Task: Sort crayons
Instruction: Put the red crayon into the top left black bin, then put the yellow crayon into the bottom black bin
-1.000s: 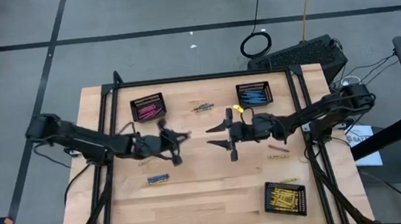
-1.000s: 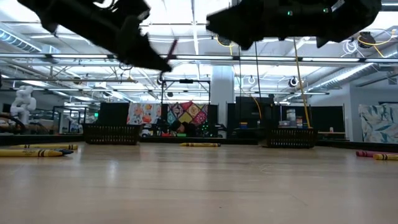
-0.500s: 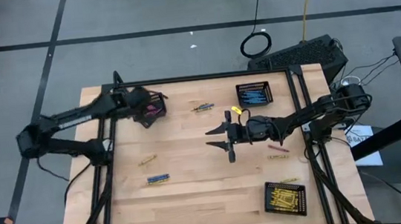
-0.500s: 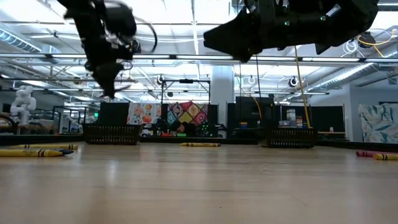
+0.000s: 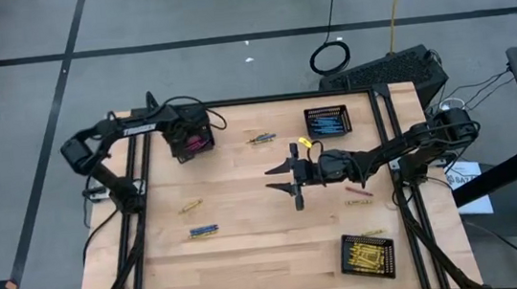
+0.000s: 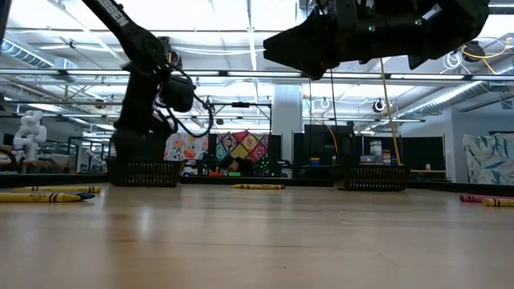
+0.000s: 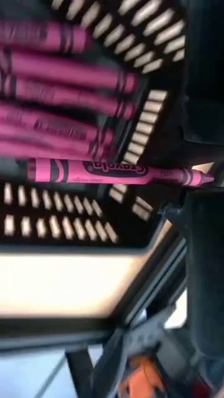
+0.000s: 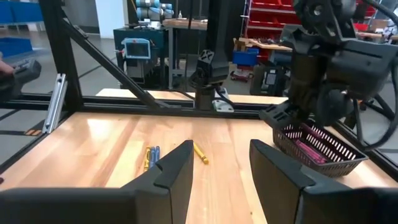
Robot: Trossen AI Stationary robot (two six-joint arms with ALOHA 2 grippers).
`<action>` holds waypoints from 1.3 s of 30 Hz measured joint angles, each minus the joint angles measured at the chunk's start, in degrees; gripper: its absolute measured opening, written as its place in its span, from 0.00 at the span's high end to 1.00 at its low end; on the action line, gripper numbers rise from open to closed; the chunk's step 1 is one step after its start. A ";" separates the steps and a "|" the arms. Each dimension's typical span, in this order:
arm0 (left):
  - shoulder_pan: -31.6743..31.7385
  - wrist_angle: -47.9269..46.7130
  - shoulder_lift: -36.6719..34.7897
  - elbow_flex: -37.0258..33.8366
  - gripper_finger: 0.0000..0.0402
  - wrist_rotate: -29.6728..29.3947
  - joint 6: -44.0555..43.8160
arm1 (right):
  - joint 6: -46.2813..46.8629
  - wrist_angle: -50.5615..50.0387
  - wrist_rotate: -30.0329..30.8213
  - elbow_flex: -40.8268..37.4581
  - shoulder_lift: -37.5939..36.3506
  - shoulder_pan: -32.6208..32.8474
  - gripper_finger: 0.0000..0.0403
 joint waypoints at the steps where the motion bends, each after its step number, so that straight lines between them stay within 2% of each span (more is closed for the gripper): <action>1: 0.00 0.00 0.77 0.54 0.93 -1.14 0.19 | 0.05 -0.18 0.00 0.00 0.00 0.00 0.65; 6: 0.00 4.13 1.48 1.68 0.93 -2.79 4.92 | 1.32 -0.59 -0.02 0.00 0.00 0.04 0.65; 9: -0.02 6.44 1.48 1.68 0.91 -0.61 7.09 | 1.66 -0.74 -0.02 0.00 0.01 0.47 0.65; 15: -0.02 7.66 1.50 1.68 0.76 1.45 7.36 | 1.59 -1.84 -0.02 0.00 0.02 1.59 0.65; 20: -0.04 7.54 1.49 2.78 0.62 -0.20 6.74 | 1.65 -2.25 0.00 -0.02 0.02 2.22 0.65; 25: -0.68 7.72 -2.37 5.64 0.57 -0.64 2.39 | 2.23 -3.90 0.05 -0.02 0.01 2.25 0.65; 28: -2.98 9.95 -7.50 5.82 0.57 0.14 -0.79 | 2.78 -5.63 1.28 -0.02 0.00 2.25 0.65; 33: -10.20 16.82 -17.35 3.24 0.57 7.31 -6.69 | 4.43 -13.05 4.82 -0.04 -0.61 2.25 0.65; 37: -18.47 26.17 -23.04 -0.77 0.57 8.88 -9.93 | 7.78 -25.50 5.74 0.01 -2.55 2.50 0.65; 39: -22.79 31.00 -24.53 -3.26 0.57 8.87 -10.22 | 9.80 -35.24 5.65 1.01 -5.00 3.16 0.65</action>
